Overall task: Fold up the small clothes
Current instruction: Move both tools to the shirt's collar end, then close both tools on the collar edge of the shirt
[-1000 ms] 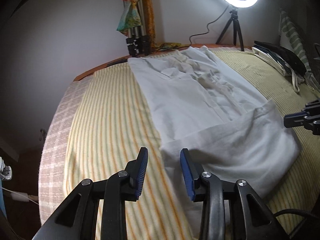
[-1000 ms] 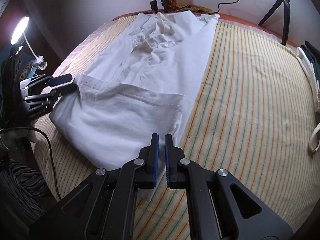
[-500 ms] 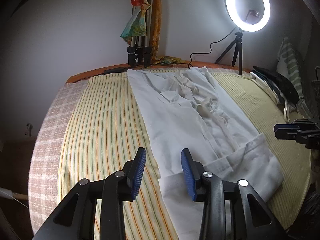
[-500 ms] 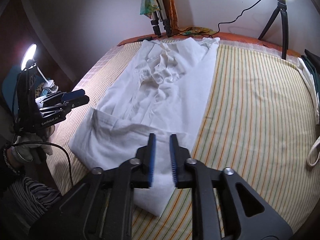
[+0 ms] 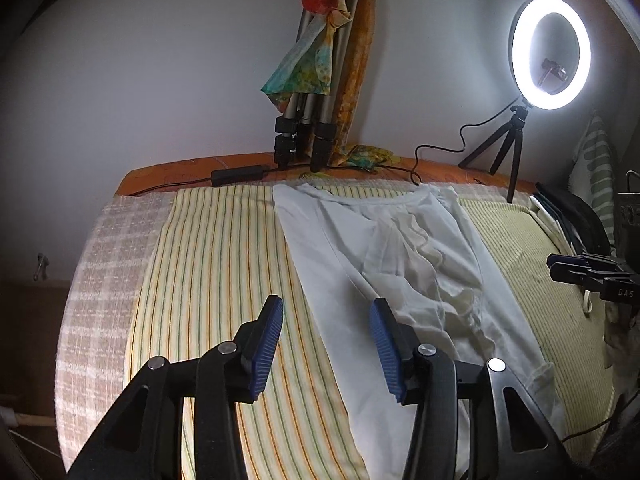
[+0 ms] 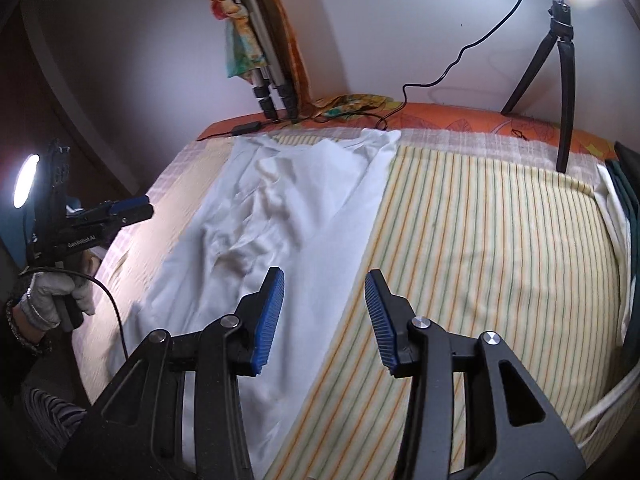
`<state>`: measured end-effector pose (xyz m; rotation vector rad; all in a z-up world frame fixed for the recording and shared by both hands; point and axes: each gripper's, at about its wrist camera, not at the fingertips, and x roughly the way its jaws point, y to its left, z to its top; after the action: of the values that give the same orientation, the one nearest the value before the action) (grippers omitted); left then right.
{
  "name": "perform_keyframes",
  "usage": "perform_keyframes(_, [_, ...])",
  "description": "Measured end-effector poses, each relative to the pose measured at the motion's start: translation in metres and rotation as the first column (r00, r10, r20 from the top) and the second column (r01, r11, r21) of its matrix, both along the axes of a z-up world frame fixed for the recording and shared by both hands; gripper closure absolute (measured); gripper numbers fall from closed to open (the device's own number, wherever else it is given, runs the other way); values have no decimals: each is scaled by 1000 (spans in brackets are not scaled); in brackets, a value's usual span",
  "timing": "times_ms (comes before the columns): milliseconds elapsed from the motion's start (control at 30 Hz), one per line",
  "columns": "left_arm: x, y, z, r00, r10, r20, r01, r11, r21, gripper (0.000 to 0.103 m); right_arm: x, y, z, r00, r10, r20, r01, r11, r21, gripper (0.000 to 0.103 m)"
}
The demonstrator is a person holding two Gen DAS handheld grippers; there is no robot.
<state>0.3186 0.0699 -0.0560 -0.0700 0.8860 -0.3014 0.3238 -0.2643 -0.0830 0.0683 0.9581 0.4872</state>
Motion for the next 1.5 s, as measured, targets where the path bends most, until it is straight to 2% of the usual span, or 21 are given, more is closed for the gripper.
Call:
perform_keyframes(233, [58, 8, -10, 999, 46, -22, -47, 998, -45, 55, 66, -11, -19, 998, -59, -26, 60, 996, 69, 58])
perform_keyframes(467, [98, 4, -34, 997, 60, -38, -60, 998, -7, 55, 109, -12, -40, 995, -98, -37, 101, 991, 84, 59])
perform_keyframes(567, [110, -2, -43, 998, 53, -45, -52, 998, 18, 55, 123, -1, -47, 996, -84, -34, 86, 995, 44, 67])
perform_keyframes(600, [113, -3, -46, 998, 52, -45, -51, 998, 22, 55, 128, 4, -50, 996, -80, -35, 80, 996, 25, 72])
perform_keyframes(800, [130, -9, -55, 998, 47, -43, -45, 998, 42, 55, 151, 16, -61, 996, -81, -28, 80, 997, -22, 73])
perform_keyframes(900, [139, -8, -57, 998, 51, -48, -50, 998, 25, 56, 160, 15, -61, 996, -81, -27, 80, 996, -26, 74])
perform_keyframes(1100, [148, -12, -62, 998, 50, -37, -50, 999, 10, 65, 170, 22, -59, 998, -61, -18, 61, 998, -18, 73])
perform_keyframes(1167, [149, -15, -61, 999, 39, -30, -38, 999, 13, 77, 171, 27, -59, 999, -47, -10, 47, 999, -23, 74])
perform_keyframes(1200, [149, -17, -61, 999, 29, -25, -29, 999, 16, 81, 171, 28, -59, 999, -38, -13, 38, 999, -16, 84])
perform_keyframes(1233, [149, -19, -61, 1000, 15, -18, -14, 1000, 15, 91, 170, 29, -59, 999, -32, -20, 32, 999, -8, 93])
perform_keyframes(1267, [149, -22, -61, 1000, 4, -10, -3, 1000, 21, 96, 169, 29, -58, 999, -29, -16, 29, 1000, -6, 93])
perform_keyframes(1367, [147, -29, -58, 1000, -9, 5, 9, 999, 39, 101, 164, 30, -52, 1000, -26, 5, 26, 1000, 4, 96])
perform_keyframes(1500, [139, -25, -48, 1000, 1, 24, -1, 1000, -7, 102, 155, 24, -39, 999, -40, 28, 39, 997, 64, 97])
